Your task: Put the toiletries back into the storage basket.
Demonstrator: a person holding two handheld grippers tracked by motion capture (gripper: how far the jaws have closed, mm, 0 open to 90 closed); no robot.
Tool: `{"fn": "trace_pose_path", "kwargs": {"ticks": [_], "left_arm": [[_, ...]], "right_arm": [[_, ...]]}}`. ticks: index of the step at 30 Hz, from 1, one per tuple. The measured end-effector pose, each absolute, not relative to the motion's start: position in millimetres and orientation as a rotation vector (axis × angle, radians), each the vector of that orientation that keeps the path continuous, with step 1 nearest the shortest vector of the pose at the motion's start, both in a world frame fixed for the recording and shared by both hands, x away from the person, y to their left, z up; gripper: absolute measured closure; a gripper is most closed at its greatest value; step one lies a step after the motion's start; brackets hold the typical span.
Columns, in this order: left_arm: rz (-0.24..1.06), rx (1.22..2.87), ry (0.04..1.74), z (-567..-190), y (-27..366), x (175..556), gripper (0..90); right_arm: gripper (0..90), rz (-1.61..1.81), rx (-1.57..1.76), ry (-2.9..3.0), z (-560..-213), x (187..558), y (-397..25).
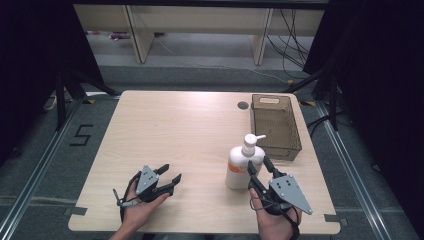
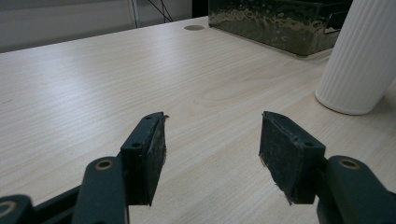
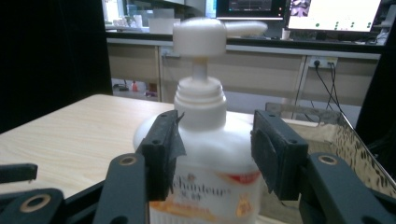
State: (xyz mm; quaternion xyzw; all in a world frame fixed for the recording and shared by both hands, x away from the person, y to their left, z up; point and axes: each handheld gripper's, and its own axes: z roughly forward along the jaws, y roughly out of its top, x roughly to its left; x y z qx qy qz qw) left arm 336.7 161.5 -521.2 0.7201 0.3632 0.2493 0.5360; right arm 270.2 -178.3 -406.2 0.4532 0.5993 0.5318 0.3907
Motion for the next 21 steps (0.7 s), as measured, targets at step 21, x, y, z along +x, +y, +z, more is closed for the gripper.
{"fn": "trace_pose_path", "kwargs": {"ticks": [21], "left_arm": [[0.59, 1.71, 0.867, -521, 162, 337, 40.1]], "right_arm": [[52.8, 1.31, 1.122, 1.505, -384, 303, -157]]}}
